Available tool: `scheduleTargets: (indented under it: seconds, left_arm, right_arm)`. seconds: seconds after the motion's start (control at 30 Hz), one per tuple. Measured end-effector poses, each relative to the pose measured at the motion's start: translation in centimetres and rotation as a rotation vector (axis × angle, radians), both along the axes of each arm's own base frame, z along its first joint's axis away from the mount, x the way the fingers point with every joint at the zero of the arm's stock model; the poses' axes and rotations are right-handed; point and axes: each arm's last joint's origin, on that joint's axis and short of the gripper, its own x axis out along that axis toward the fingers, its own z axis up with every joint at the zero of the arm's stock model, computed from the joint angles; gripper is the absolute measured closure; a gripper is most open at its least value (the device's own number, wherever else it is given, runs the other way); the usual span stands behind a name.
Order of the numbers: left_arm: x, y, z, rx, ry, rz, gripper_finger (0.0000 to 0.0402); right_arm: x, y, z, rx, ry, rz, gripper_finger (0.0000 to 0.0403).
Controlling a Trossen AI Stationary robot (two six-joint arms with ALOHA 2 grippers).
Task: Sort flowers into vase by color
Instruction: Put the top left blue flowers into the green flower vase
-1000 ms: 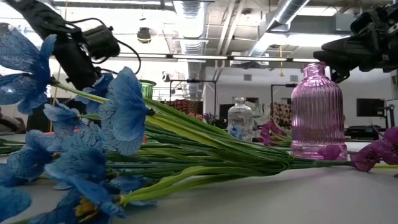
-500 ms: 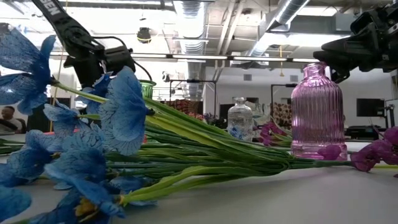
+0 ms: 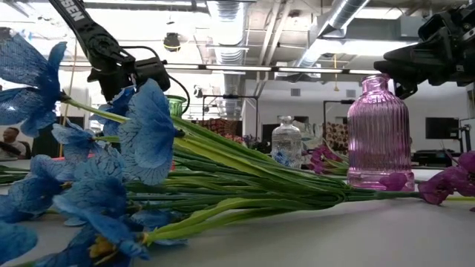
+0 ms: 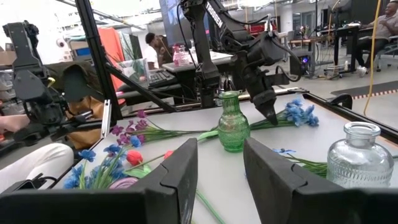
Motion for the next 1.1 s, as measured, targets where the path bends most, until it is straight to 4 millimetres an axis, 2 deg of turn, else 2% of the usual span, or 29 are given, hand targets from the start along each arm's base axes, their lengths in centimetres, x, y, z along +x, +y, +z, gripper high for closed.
scheduleTargets:
  seconds: [0.2, 0.3, 0.87, 1.1]
  left_arm:
    - [0.1, 0.1, 0.0, 0.012, -0.004, 0.004, 0.0373]
    - [0.1, 0.1, 0.1, 0.020, -0.012, 0.005, 0.0396]
    - [1.6, 1.0, 1.3, 0.153, -0.173, -0.042, 0.0401]
    - [0.9, 1.4, 4.0, 0.257, -0.266, -0.051, 0.0401]
  right_arm:
    - [0.0, 0.0, 0.0, 0.000, 0.000, 0.000, 0.0246]
    - [0.0, 0.0, 0.0, 0.000, 0.000, 0.000, 0.0246]
    - [0.0, 0.0, 0.0, 0.000, 0.000, 0.000, 0.0246]
    - [0.0, 0.0, 0.0, 0.000, 0.000, 0.000, 0.0246]
